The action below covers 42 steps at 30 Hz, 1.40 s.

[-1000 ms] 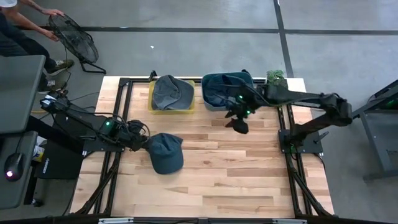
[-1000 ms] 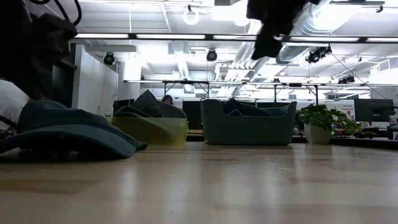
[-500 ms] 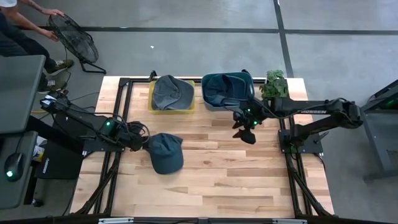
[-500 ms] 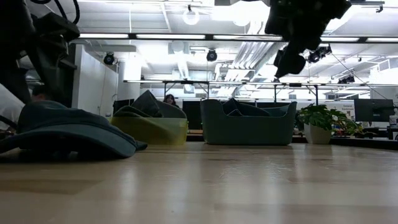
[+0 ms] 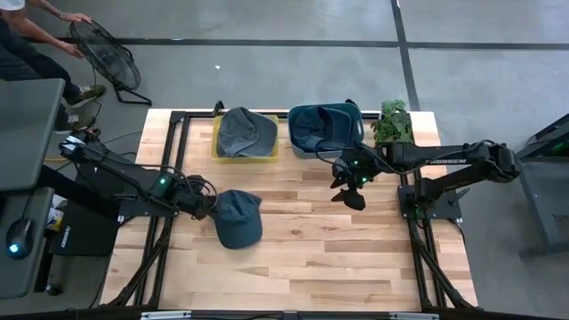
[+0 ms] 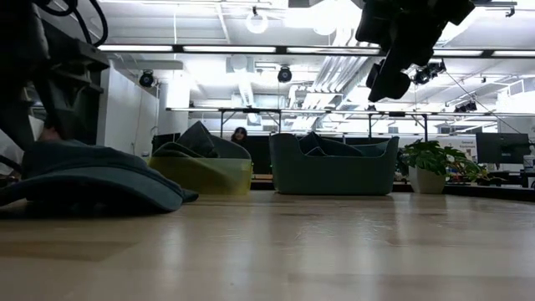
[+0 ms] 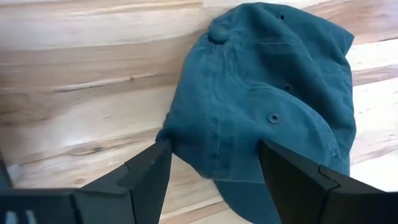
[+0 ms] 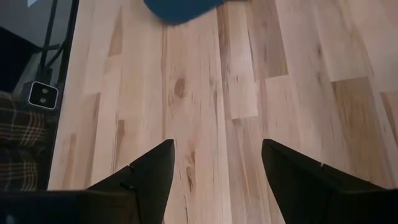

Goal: Pick & Place hat
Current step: Put the blue cap into the blue bin

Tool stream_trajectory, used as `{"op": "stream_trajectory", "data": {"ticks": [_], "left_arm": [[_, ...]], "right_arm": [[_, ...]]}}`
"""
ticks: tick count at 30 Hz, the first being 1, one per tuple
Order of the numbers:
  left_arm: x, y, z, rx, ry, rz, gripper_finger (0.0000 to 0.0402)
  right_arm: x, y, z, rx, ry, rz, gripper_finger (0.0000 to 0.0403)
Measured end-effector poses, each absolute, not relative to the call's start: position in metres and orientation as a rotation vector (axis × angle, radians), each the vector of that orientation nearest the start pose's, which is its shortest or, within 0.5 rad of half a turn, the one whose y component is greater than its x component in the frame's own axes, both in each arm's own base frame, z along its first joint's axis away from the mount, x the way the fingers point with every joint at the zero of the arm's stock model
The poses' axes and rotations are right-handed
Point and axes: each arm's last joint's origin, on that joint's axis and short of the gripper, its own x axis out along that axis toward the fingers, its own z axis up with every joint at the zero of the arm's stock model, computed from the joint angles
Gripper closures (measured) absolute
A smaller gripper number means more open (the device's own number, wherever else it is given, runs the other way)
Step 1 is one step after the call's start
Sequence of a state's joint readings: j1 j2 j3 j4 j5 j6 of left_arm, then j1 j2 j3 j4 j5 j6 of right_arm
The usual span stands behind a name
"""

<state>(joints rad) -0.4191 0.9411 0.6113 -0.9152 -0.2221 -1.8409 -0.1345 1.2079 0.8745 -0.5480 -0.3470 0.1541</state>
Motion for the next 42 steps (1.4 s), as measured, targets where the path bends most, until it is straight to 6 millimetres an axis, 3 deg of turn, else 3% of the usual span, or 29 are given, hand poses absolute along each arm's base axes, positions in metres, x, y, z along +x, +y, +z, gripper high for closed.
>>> {"op": "stream_trajectory", "data": {"ticks": [15,20,29,38,42], "left_arm": [[0.152,-0.061,0.198,-1.305,0.866,0.903,0.0172],[0.151,-0.060,0.198,-1.309,0.861,0.909,0.0232],[0.152,-0.061,0.198,-1.287,0.864,0.883,0.0389],[0.156,-0.062,0.200,-1.274,0.834,0.834,0.0398],[0.159,-0.062,0.210,-1.245,0.795,0.797,0.0399]], "right_arm": [[0.240,-0.023,0.256,0.343,0.828,0.127,0.0167],[0.240,-0.023,0.256,0.340,0.828,0.116,0.0167],[0.240,-0.023,0.256,0.339,0.830,0.110,0.0167],[0.240,-0.023,0.256,0.339,0.830,0.110,0.0167],[0.240,-0.023,0.256,0.339,0.830,0.109,0.0167]]}}
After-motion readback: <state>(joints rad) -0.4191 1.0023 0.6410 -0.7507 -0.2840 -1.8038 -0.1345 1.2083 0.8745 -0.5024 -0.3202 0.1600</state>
